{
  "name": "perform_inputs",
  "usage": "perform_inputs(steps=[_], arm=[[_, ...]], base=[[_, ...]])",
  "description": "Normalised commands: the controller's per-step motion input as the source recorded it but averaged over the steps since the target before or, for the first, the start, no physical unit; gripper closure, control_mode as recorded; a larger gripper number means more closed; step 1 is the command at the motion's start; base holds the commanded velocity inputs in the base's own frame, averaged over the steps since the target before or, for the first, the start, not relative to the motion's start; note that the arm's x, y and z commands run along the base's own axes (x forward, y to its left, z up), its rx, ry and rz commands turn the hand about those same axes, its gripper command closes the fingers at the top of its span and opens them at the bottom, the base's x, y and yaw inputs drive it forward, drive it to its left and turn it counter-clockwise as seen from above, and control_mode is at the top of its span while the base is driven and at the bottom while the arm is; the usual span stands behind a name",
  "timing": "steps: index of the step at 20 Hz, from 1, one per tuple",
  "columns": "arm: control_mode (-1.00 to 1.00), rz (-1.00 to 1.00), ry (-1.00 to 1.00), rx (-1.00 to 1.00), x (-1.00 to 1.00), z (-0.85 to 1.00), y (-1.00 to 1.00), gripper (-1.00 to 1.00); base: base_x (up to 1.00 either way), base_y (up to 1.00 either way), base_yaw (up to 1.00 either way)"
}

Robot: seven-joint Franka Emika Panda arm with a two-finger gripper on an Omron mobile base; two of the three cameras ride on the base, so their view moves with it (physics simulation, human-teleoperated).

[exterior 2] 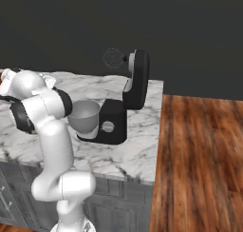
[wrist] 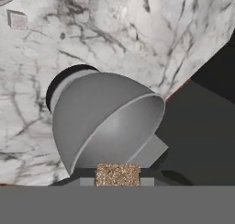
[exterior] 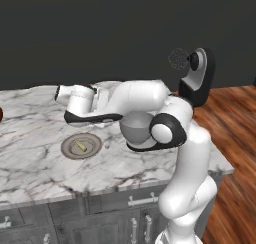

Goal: Add butter and sugar cubes to the stand mixer bowl and then turn on the stand mixer to begin making frosting.

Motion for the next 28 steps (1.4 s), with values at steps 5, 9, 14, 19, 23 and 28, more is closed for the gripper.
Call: perform_inputs(steps=[5,9,14,19,23,28], arm=[[-1.00,-0.10,-0.16,0.15,-0.73,0.66,-0.28,1.00],[-1.00,-0.08,-0.02,0.26,-0.68,0.39,-0.70,1.00],[-1.00,-0.14,0.00,0.28,-0.43,0.08,-0.95,1.00],[-1.00,-0.17,0.00,0.23,-0.07,-0.01,-0.96,1.00],[-1.00,-0.08,0.00,0.14,0.04,0.00,-0.50,1.00],[-1.00,-0.02,0.01,0.03,0.48,-0.02,-0.06,1.00]], base=[[0.00,0.00,0.00],[0.00,0.00,0.00],[0.00,0.00,0.00],[0.00,0.00,0.00],[0.00,0.00,0.00],[0.00,0.00,0.00]])
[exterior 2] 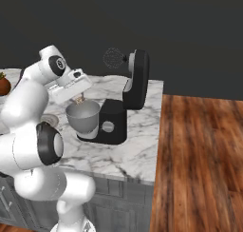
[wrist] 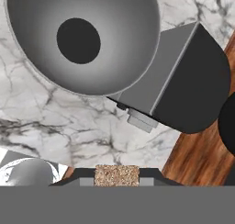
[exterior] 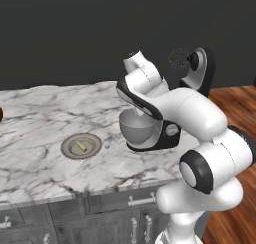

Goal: Add butter and sugar cubes to the stand mixer bowl and then turn on the stand mixer to begin making frosting.

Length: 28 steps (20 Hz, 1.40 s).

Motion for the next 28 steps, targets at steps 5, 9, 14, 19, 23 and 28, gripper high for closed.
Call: perform_inputs(steps=[5,9,14,19,23,28], arm=[[-1.00,0.00,0.02,0.00,0.64,-0.05,0.18,1.00],[-1.00,-0.01,0.01,0.00,0.46,-0.14,0.25,1.00],[-1.00,-0.02,0.02,0.00,0.16,-0.28,0.16,1.00],[-1.00,-0.02,0.01,0.00,0.16,-0.34,0.10,1.00],[-1.00,-0.02,0.00,0.00,0.03,-0.34,0.00,1.00],[-1.00,-0.03,0.00,0.00,0.00,-0.38,0.00,1.00]], base=[[0.00,0.00,0.00],[0.00,0.00,0.00],[0.00,0.00,0.00],[0.00,0.00,0.00],[0.00,0.00,0.00],[0.00,0.00,0.00]])
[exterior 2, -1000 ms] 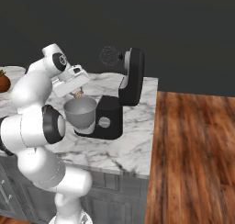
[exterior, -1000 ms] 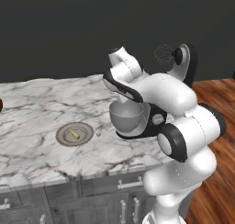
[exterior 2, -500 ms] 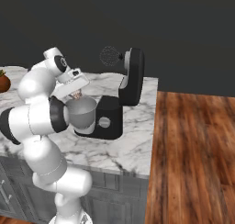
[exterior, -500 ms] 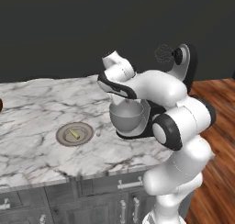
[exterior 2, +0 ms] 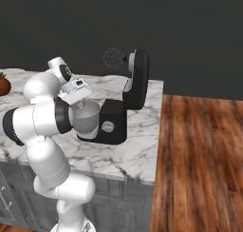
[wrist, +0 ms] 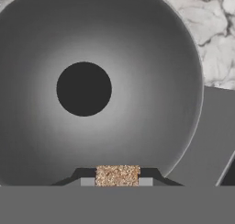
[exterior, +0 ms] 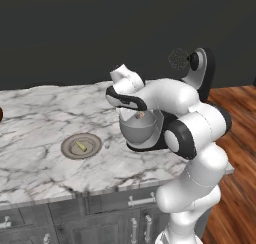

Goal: Add butter and sugar cubes to the stand mixer bowl and then turn on the stand mixer to begin making frosting.

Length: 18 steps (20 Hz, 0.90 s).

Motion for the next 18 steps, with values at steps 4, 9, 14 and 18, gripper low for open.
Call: perform_inputs(steps=[4,9,14,18], arm=[[-1.00,-0.04,0.00,0.00,0.00,-0.30,0.01,1.00],[-1.00,-0.06,0.00,0.00,0.00,-0.14,0.09,1.00],[-1.00,-0.07,0.00,0.00,0.01,-0.20,0.14,1.00],[-1.00,-0.04,0.00,0.00,0.06,-0.46,0.16,1.00]], base=[[0.00,0.00,0.00],[0.00,0.00,0.00],[0.00,0.00,0.00],[0.00,0.00,0.00]])
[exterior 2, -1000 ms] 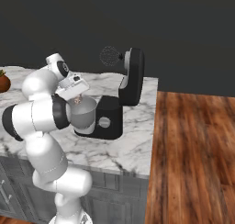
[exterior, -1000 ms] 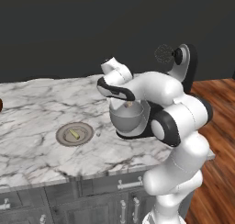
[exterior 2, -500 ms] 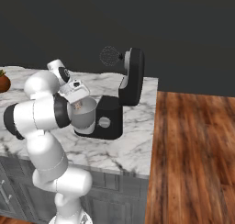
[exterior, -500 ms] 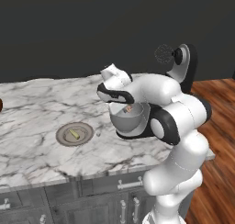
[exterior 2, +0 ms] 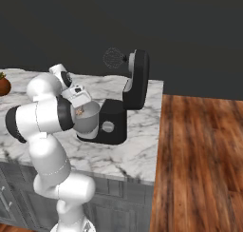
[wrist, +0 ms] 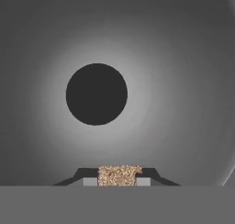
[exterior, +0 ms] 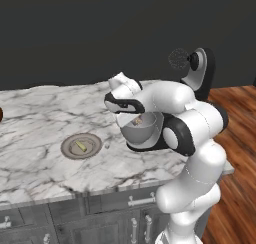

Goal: Add butter and sugar cubes to the stand mixer bowl and then turn on the stand mixer to begin making frosting.

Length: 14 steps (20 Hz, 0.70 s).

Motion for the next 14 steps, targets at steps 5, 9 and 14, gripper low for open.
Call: perform_inputs(steps=[5,9,14], arm=[[-1.00,-0.01,-0.01,0.00,0.29,-0.51,0.10,1.00],[-1.00,0.00,-0.08,0.00,0.27,-0.56,0.21,1.00],[-1.00,0.00,-0.09,-0.05,0.16,-0.62,0.44,-1.00]], base=[[0.00,0.00,0.00],[0.00,0.00,0.00],[0.00,0.00,0.00]])
